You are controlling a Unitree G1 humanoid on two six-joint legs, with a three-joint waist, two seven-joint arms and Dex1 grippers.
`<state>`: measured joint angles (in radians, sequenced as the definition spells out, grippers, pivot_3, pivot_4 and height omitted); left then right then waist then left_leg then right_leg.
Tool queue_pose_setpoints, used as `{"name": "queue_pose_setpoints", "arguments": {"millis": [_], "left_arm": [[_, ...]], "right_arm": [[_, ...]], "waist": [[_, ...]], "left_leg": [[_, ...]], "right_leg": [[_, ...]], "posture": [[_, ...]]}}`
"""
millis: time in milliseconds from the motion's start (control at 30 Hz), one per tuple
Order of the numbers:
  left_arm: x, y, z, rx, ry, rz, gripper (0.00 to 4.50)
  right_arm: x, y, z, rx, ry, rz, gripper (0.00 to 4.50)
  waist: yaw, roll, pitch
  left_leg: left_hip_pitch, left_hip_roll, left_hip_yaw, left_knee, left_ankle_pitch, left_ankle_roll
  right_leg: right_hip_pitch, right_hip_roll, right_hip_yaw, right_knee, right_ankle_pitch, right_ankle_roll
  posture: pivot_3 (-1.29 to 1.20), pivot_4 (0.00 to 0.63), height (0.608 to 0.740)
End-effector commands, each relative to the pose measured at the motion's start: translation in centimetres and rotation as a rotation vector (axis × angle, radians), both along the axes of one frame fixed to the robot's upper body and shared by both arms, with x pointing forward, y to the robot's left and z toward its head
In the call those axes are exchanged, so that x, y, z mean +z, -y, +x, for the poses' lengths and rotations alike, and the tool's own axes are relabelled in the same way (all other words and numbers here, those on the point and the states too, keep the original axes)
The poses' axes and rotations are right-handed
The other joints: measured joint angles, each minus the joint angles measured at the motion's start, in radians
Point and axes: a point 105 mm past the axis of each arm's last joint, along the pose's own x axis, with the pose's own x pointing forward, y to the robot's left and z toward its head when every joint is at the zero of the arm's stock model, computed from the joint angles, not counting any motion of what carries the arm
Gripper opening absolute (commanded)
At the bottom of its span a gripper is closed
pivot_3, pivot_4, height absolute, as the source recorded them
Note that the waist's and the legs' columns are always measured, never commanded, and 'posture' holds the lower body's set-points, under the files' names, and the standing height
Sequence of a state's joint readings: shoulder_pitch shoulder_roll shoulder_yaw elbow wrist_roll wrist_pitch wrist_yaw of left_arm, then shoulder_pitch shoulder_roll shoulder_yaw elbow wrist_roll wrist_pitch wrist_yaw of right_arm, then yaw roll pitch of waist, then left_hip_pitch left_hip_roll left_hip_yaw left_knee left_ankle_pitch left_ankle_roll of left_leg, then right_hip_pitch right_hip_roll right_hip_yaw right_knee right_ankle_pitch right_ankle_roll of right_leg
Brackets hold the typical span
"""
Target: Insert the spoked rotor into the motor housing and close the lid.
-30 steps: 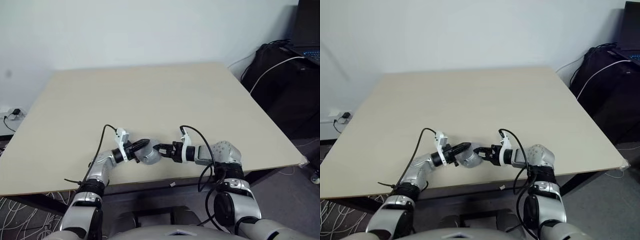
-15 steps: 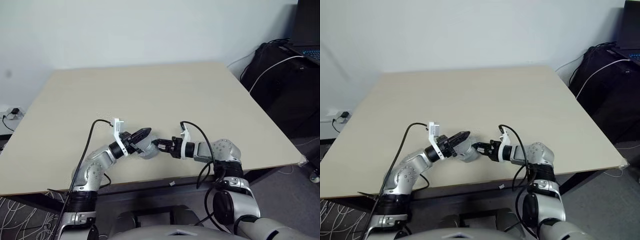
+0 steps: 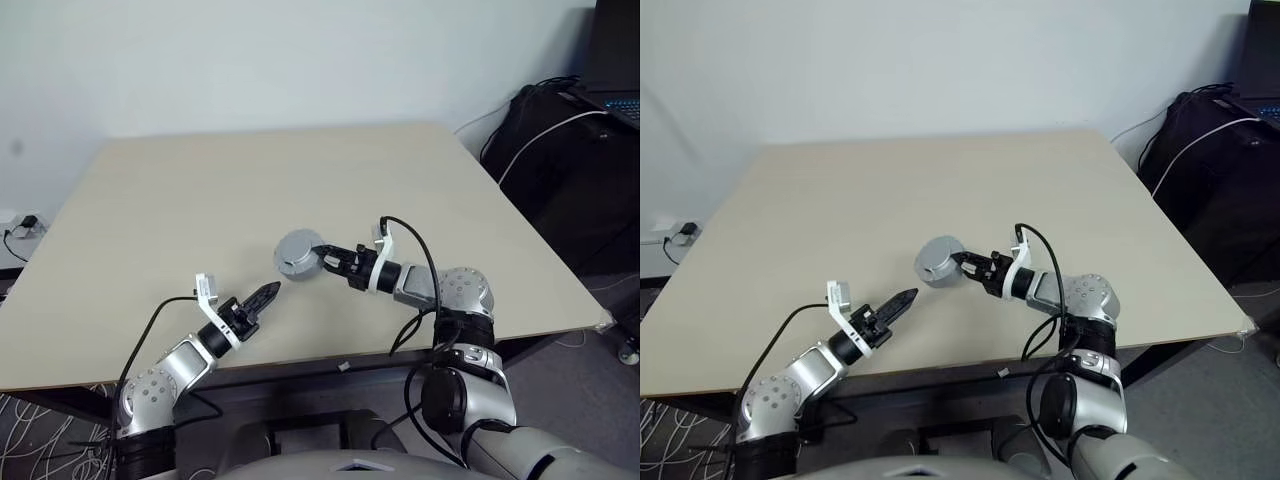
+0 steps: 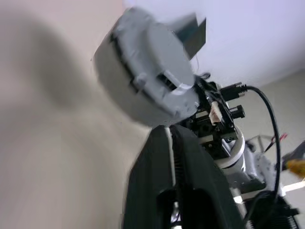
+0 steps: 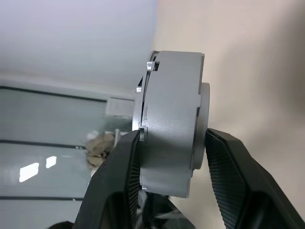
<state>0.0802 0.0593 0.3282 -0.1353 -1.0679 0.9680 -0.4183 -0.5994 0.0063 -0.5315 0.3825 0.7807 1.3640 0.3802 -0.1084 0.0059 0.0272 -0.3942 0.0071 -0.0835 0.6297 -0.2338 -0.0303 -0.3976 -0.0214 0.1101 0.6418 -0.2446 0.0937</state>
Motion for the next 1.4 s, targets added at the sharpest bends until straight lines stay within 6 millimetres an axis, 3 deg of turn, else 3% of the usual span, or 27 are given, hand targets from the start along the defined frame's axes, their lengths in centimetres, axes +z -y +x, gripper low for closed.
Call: {"name": "queue_pose_setpoints", "arguments": {"millis": [33, 333, 500, 900, 1200, 1300, 1400], "left_arm": [[1.4, -0.1, 0.2, 0.040, 0.016, -0.059, 1.60], [2.4, -0.1, 0.5, 0.071, 0.029, -0.165, 4.48], [3.3, -0.1, 0.9, 0.077, 0.057, -0.220, 4.48], [2.3, 1.0, 1.9, 0.073, -0.012, -0.248, 4.48], [3.7, 1.3, 3.1, 0.070, 0.033, -0.286, 4.48], [3.7, 1.4, 2.8, 0.058, 0.034, -0.315, 3.92], [3.5, 1.3, 2.6, 0.054, 0.032, -0.322, 2.97]], "right_arm": [[4.7, -1.0, 0.5, 0.024, 0.147, 0.096, 1.76], [3.7, -1.2, -0.4, 0.037, 0.107, 0.075, 1.76], [3.5, -1.4, -0.7, 0.047, 0.100, 0.071, 1.76], [4.2, -2.6, -2.3, 0.148, 0.102, 0.100, 1.76], [4.3, -3.4, -3.5, 0.221, 0.094, 0.093, 1.76], [4.2, -3.2, -3.3, 0.211, 0.092, 0.085, 1.76], [3.9, -3.0, -3.2, 0.203, 0.087, 0.078, 1.76]], "waist": [[0.000, -0.001, 0.001], [0.000, -0.001, 0.001], [0.000, -0.001, 0.001], [0.001, -0.001, 0.001], [0.000, -0.001, 0.001], [0.000, -0.001, 0.001], [0.000, -0.001, 0.001]], "left_leg": [[0.000, 0.000, 0.000, 0.000, 0.000, 0.000], [0.000, 0.000, 0.000, 0.000, 0.000, 0.000], [0.000, 0.000, 0.000, 0.000, 0.000, 0.000], [0.000, 0.000, 0.000, 0.000, 0.000, 0.000], [0.000, 0.000, 0.000, 0.000, 0.000, 0.000], [0.000, 0.000, 0.000, 0.000, 0.000, 0.000], [0.000, 0.000, 0.000, 0.000, 0.000, 0.000]], "right_leg": [[0.000, 0.000, 0.000, 0.000, 0.000, 0.000], [0.000, 0.000, 0.000, 0.000, -0.001, -0.001], [0.000, 0.000, 0.000, 0.000, -0.001, -0.002], [0.000, 0.000, 0.000, 0.000, -0.003, -0.006], [0.000, 0.000, 0.000, 0.000, -0.003, -0.006], [0.000, 0.000, 0.000, 0.000, -0.003, -0.006], [0.000, 0.000, 0.000, 0.000, -0.003, -0.006]], "posture": [[0.00, 0.000, 0.740], [0.00, 0.000, 0.740], [0.00, 0.000, 0.740], [0.00, 0.000, 0.740], [0.00, 0.000, 0.740], [0.00, 0.000, 0.740], [0.00, 0.000, 0.740]]}}
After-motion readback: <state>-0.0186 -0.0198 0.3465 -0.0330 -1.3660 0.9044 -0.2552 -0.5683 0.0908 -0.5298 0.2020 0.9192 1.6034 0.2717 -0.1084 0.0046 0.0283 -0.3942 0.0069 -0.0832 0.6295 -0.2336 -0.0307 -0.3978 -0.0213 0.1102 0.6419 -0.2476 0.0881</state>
